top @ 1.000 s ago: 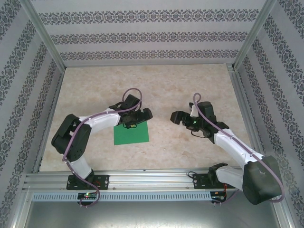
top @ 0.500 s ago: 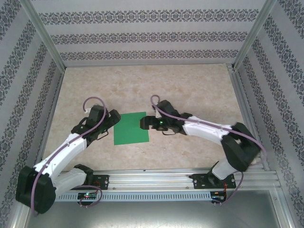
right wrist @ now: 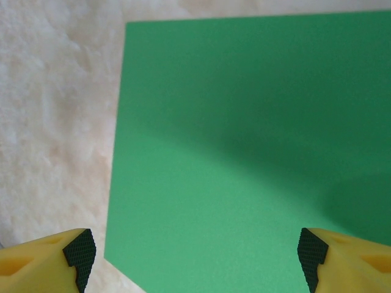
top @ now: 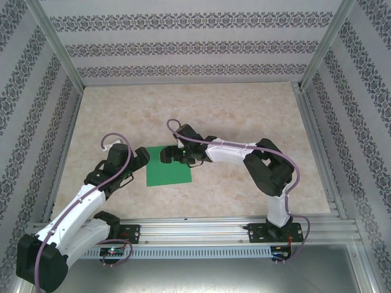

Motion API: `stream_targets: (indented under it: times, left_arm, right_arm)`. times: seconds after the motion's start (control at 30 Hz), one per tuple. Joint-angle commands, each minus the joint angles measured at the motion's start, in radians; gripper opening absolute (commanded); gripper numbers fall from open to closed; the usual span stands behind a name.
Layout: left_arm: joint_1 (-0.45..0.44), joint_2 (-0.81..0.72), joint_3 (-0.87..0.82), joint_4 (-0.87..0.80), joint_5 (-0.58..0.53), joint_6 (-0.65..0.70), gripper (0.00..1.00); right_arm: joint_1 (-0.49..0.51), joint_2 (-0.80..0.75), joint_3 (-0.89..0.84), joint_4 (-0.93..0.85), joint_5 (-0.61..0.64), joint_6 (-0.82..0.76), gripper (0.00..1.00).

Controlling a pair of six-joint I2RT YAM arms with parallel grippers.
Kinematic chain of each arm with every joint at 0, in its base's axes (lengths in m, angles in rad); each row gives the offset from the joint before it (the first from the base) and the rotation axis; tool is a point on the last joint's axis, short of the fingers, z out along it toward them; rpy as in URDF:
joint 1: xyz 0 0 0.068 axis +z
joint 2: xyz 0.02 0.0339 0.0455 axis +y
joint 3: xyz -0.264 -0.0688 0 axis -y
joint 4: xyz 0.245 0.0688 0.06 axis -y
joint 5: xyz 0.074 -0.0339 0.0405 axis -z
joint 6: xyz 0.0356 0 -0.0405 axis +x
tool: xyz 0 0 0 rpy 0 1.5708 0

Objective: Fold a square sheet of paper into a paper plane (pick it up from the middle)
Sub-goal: Move the square sheet of paper to the center of the table.

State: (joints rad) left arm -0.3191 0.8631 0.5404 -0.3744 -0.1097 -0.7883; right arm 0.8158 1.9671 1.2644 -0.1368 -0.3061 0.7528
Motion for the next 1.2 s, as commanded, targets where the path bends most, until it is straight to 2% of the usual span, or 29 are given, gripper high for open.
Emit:
stream_targets:
  times: [0.0,0.23,0.4,0.57,0.77,0.97,1.17]
  left_arm:
    - [0.012,-0.002,-0.008,0.018,-0.011,0.04,1.0]
    - [0.011,0.057,-0.004,0.097,0.022,0.043,1.0]
    - [0.012,0.124,0.024,0.136,0.065,0.034,1.0]
    - [0.012,0.17,0.045,0.163,0.117,0.031,1.0]
    - [0.012,0.197,0.043,0.181,0.137,0.038,1.0]
    - [0.012,0.207,0.052,0.185,0.156,0.057,1.0]
    - [0.011,0.218,0.047,0.2,0.179,0.075,1.0]
  right_arm:
    - [0.0,0.035,0.006,-0.044,-0.028,-0.001,0.88]
    - [-0.06,0.013,-0.125,-0.064,-0.013,-0.015,0.87]
    - [-0.121,-0.058,-0.179,-0.16,0.05,-0.1,0.86]
    - [-0.209,-0.126,-0.232,-0.248,0.127,-0.17,0.86]
    - [-0.307,-0.172,-0.265,-0.297,0.136,-0.222,0.87]
    - [-0.297,-0.219,-0.241,-0.301,0.121,-0.161,0.85]
    - [-0.238,-0.235,-0.161,-0.274,0.229,-0.1,0.85]
